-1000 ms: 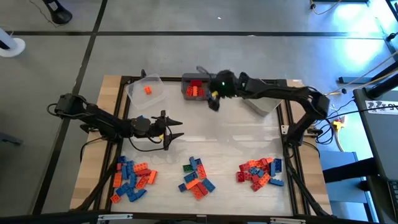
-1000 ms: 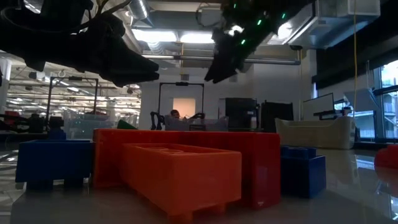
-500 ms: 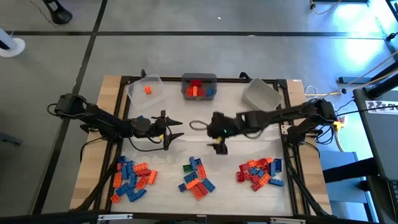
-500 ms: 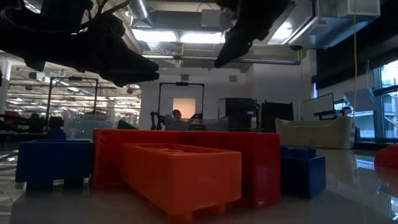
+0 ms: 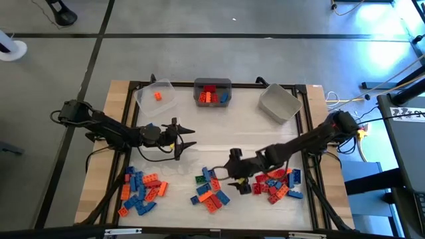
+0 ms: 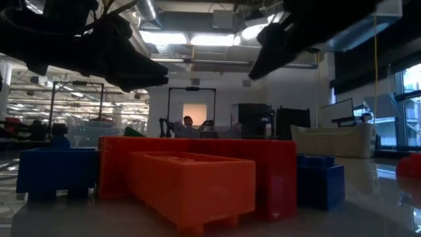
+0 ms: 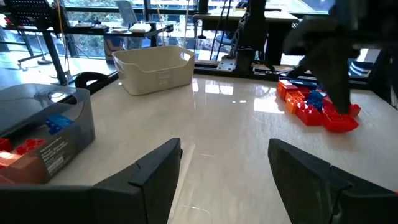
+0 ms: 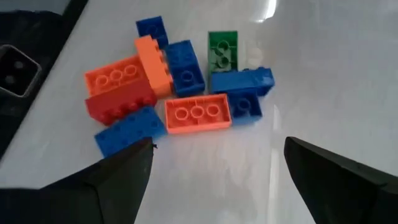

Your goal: Sort blocks by size

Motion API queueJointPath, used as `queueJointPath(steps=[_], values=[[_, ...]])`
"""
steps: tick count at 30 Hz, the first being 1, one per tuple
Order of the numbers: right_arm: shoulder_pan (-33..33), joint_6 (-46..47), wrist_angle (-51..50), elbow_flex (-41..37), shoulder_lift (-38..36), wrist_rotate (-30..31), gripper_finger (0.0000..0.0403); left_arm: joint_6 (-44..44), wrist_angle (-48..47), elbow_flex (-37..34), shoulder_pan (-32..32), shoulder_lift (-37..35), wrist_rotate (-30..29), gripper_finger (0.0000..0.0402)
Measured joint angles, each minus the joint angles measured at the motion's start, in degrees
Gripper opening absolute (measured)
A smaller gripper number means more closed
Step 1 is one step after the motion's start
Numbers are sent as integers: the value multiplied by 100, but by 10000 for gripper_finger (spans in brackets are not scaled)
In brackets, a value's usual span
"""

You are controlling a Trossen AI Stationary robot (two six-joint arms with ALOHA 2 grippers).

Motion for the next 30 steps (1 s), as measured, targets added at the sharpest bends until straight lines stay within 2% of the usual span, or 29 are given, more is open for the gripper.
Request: queueJointPath(steps=[8, 19, 30], values=[[40, 15, 965, 3, 776, 646, 358, -36, -1, 2, 0, 0, 0, 229], [-250, 61, 1473, 6, 1413, 537, 358, -70, -39, 2, 0, 0, -2, 229], [-235, 28, 1404, 7, 1500, 470, 358, -65, -26, 2, 0, 0, -1, 229]])
